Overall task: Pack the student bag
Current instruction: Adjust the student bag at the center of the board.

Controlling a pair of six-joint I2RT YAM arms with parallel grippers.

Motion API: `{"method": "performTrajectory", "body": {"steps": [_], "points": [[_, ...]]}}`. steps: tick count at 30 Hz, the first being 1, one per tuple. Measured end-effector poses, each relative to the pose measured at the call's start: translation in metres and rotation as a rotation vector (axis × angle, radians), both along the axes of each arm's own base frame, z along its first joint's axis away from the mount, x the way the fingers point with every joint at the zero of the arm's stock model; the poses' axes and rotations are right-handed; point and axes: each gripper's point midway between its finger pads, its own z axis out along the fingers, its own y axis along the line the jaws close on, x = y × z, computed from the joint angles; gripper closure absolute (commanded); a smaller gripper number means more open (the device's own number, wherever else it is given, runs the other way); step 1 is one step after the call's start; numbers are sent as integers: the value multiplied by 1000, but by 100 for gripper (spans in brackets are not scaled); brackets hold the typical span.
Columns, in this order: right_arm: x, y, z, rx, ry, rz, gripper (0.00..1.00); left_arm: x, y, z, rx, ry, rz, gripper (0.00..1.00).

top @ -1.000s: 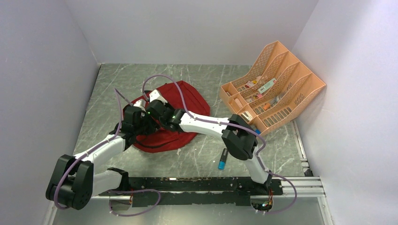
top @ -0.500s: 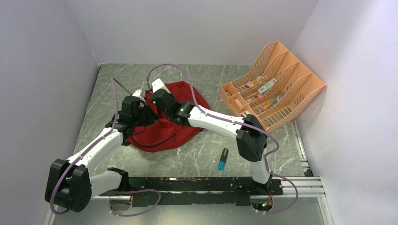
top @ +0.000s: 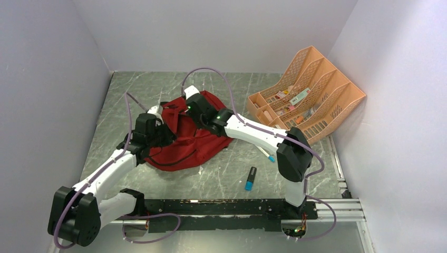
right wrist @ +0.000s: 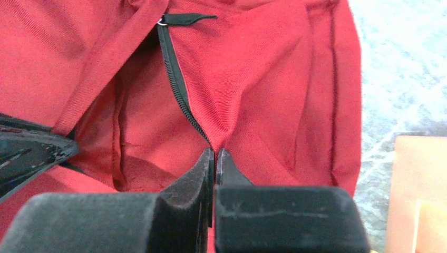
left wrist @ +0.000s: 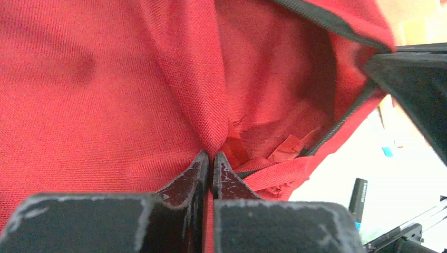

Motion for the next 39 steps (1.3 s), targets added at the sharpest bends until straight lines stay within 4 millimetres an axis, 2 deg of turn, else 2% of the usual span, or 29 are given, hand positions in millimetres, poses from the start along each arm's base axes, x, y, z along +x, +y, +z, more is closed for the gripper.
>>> {"method": "performTrajectory", "body": {"steps": [5, 13, 17, 22, 24, 28, 33, 39], "points": [[-11, 7, -7, 27, 46, 57, 100, -13, 4, -27, 3, 41, 7, 80], [-19, 19, -7, 79, 91, 122, 100, -12, 4, -28, 8, 45, 6, 57], [-21, 21, -8, 90, 103, 132, 100, -9, 3, -17, 7, 30, 5, 55], [-22, 22, -6, 101, 110, 134, 90, -9, 4, -8, 7, 16, 8, 55], [-22, 22, -5, 105, 108, 133, 84, -11, 5, -8, 10, 19, 11, 56], [-24, 24, -5, 109, 115, 147, 66, -15, 9, -4, 17, 13, 26, 55], [-29, 28, -3, 129, 133, 174, 59, -16, 13, 6, 17, -22, 42, 55], [-40, 25, 24, 202, 120, 198, 56, -21, 17, 2, 37, 1, 46, 55]]}}
